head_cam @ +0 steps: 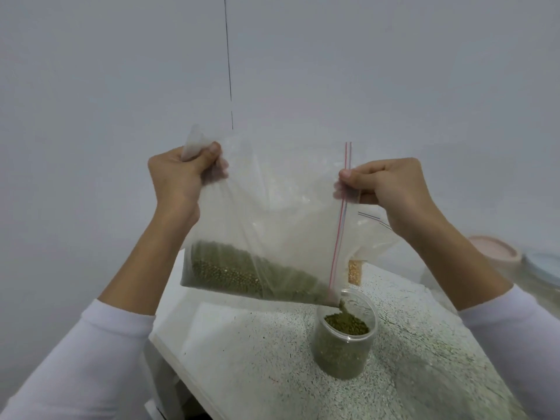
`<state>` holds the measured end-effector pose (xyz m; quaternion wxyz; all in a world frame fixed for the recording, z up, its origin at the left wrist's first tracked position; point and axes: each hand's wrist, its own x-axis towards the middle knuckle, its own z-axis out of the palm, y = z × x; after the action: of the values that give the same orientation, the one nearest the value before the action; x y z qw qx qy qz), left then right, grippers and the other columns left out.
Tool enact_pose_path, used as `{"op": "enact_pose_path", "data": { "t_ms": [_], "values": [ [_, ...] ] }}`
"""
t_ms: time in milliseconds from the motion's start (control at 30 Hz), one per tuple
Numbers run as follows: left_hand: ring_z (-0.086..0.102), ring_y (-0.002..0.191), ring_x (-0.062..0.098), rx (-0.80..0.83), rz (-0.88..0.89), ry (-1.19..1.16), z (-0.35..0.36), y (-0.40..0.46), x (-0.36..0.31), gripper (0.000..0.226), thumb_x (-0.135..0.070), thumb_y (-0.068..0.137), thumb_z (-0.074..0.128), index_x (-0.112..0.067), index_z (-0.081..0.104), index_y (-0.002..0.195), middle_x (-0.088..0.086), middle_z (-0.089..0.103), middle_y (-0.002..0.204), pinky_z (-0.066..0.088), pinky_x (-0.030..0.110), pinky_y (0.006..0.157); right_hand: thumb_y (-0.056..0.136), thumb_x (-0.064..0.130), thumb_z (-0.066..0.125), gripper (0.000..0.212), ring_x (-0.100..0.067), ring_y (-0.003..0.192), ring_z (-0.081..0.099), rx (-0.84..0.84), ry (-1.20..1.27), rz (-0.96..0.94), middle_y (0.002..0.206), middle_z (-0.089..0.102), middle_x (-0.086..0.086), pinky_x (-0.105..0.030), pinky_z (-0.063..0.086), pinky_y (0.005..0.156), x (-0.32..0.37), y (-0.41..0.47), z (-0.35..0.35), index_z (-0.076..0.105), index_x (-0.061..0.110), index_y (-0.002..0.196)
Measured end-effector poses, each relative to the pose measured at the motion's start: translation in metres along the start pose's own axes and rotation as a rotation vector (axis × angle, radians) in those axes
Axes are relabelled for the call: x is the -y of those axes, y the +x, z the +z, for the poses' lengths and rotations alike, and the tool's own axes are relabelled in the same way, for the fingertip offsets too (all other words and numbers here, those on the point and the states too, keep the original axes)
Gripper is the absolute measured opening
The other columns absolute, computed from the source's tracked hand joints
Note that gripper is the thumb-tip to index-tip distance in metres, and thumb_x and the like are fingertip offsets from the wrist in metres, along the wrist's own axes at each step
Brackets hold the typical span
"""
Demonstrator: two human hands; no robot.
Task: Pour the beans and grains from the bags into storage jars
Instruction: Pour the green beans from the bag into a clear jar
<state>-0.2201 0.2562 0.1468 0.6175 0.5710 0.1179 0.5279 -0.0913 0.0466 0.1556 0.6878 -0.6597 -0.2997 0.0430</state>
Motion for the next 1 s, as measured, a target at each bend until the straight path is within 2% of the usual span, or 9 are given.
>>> {"op": "enact_pose_path", "data": {
  "t_ms": [133, 300, 433, 600, 667, 800, 933, 1000],
  "values": [
    [0.058, 0.048, 0.009, 0.036, 0.014, 0.022, -0.002, 0.001, -0.004, 0.013, -0.004, 0.086, 0.066, -0.004, 0.064, 0.073, -0.005, 0.062, 0.049, 0.052, 0.021, 0.056, 0.078, 0.002, 0.073, 0.014, -0.031, 0.065, 0.067, 0.019, -0.007, -0.028, 0.061, 0.069, -0.011, -0.05, 0.056, 0.079, 0.001, 0.0, 0.003, 0.068, 0.001, 0.065],
    [0.059, 0.049, 0.009, -0.046, 0.028, -0.061, -0.008, 0.002, -0.008, 0.012, -0.004, 0.085, 0.067, -0.004, 0.064, 0.074, -0.004, 0.062, 0.05, 0.053, 0.022, 0.058, 0.077, 0.002, 0.074, 0.012, -0.028, 0.063, 0.069, -0.002, 0.039, -0.036, 0.062, 0.069, -0.012, -0.045, 0.058, 0.077, 0.006, -0.001, -0.001, 0.068, 0.0, 0.067],
    [0.059, 0.047, 0.009, 0.008, 0.007, -0.002, -0.008, -0.004, -0.006, 0.012, -0.003, 0.085, 0.066, -0.003, 0.064, 0.074, -0.004, 0.062, 0.048, 0.053, 0.022, 0.056, 0.078, 0.003, 0.073, 0.01, -0.027, 0.062, 0.069, 0.039, -0.005, -0.013, 0.063, 0.069, -0.012, -0.045, 0.058, 0.077, -0.001, -0.008, 0.004, 0.069, -0.001, 0.069],
    [0.058, 0.048, 0.009, -0.021, 0.015, -0.03, -0.012, -0.003, -0.008, 0.013, -0.004, 0.086, 0.066, -0.004, 0.063, 0.073, -0.005, 0.062, 0.049, 0.053, 0.022, 0.057, 0.077, 0.001, 0.073, 0.009, -0.026, 0.06, 0.069, -0.002, 0.057, -0.03, 0.064, 0.069, -0.014, -0.04, 0.06, 0.073, 0.005, -0.008, -0.001, 0.069, -0.004, 0.071],
    [0.058, 0.047, 0.009, 0.019, 0.018, 0.003, -0.011, -0.004, -0.009, 0.013, -0.003, 0.086, 0.065, -0.003, 0.063, 0.073, -0.005, 0.062, 0.049, 0.053, 0.021, 0.056, 0.077, 0.002, 0.073, 0.009, -0.026, 0.06, 0.069, 0.026, 0.021, -0.025, 0.063, 0.069, -0.013, -0.041, 0.059, 0.074, 0.003, -0.011, 0.002, 0.069, -0.003, 0.071],
    [0.058, 0.046, 0.008, -0.024, 0.021, -0.032, -0.013, -0.004, -0.011, 0.014, -0.004, 0.087, 0.065, -0.005, 0.063, 0.073, -0.005, 0.061, 0.048, 0.052, 0.02, 0.056, 0.077, 0.002, 0.073, 0.009, -0.027, 0.061, 0.069, 0.004, 0.047, -0.035, 0.063, 0.069, -0.014, -0.039, 0.06, 0.073, 0.007, -0.011, 0.0, 0.069, -0.004, 0.071],
    [0.058, 0.046, 0.01, 0.044, 0.028, 0.018, -0.011, -0.007, -0.01, 0.013, -0.003, 0.086, 0.065, -0.002, 0.063, 0.073, -0.004, 0.061, 0.049, 0.053, 0.021, 0.056, 0.077, 0.003, 0.073, 0.009, -0.026, 0.061, 0.069, 0.041, 0.0, -0.023, 0.062, 0.069, -0.012, -0.042, 0.059, 0.075, 0.004, -0.015, 0.005, 0.069, -0.002, 0.071],
    [0.059, 0.047, 0.01, 0.01, 0.026, -0.003, -0.012, -0.007, -0.01, 0.012, -0.004, 0.085, 0.066, -0.003, 0.064, 0.073, -0.004, 0.062, 0.049, 0.053, 0.022, 0.056, 0.077, 0.002, 0.073, 0.008, -0.027, 0.062, 0.069, 0.031, 0.004, -0.026, 0.063, 0.069, -0.013, -0.042, 0.059, 0.075, 0.007, -0.015, 0.004, 0.069, -0.003, 0.072]
  ]
}}
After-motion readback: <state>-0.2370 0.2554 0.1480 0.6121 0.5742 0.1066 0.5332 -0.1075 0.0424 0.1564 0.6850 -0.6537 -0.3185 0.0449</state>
